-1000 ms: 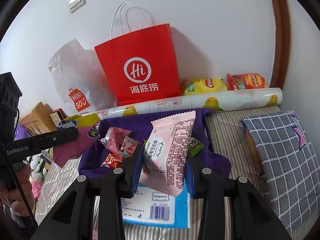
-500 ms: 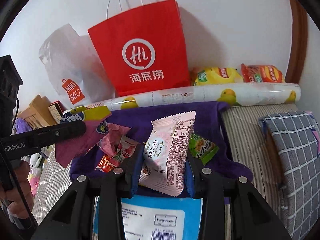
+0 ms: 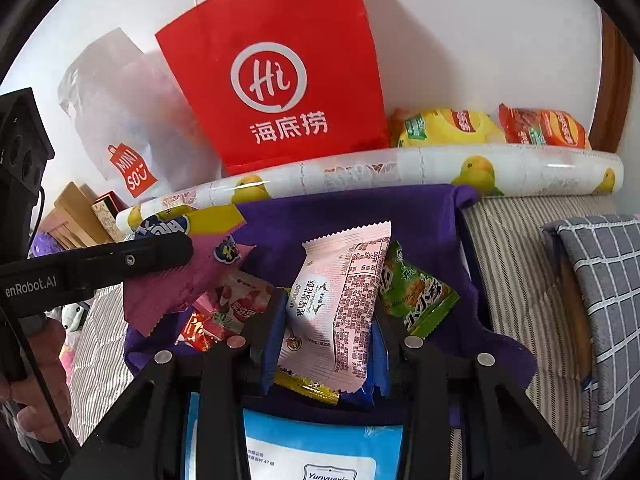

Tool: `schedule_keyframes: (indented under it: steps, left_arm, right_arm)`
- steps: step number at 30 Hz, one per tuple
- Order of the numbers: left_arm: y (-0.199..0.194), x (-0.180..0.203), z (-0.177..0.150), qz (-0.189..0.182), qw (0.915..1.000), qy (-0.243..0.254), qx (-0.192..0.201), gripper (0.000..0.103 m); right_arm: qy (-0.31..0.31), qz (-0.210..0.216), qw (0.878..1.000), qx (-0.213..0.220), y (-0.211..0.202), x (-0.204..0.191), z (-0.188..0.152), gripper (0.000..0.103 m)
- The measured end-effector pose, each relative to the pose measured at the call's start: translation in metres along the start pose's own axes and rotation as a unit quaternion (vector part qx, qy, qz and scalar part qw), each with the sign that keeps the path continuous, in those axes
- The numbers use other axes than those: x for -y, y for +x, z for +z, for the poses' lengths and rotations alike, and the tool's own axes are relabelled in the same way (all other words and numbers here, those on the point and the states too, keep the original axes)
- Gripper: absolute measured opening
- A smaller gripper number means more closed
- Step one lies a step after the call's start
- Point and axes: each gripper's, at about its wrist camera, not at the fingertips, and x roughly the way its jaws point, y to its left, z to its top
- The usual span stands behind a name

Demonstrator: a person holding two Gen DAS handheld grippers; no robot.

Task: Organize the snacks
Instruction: 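Lower and release the pink packet and chip bag onto the purple towel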

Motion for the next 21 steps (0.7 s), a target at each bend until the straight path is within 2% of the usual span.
schedule_keyframes:
  steps: [8,21]
  left_arm:
    - [0.014,0.001,-0.005,0.006,0.9999,0.01,-0.011,0.045]
    - [0.023,-0.001,-0.008,0.013,0.9995,0.015,-0.024,0.045]
  right_arm:
    - [-0.022,-0.009,0.999,-0.024,0.016,-0.001,-0.002,0.038]
    - [-0.016,-0.012,0.999,-0.043,0.026,0.003,-0.005,0.04]
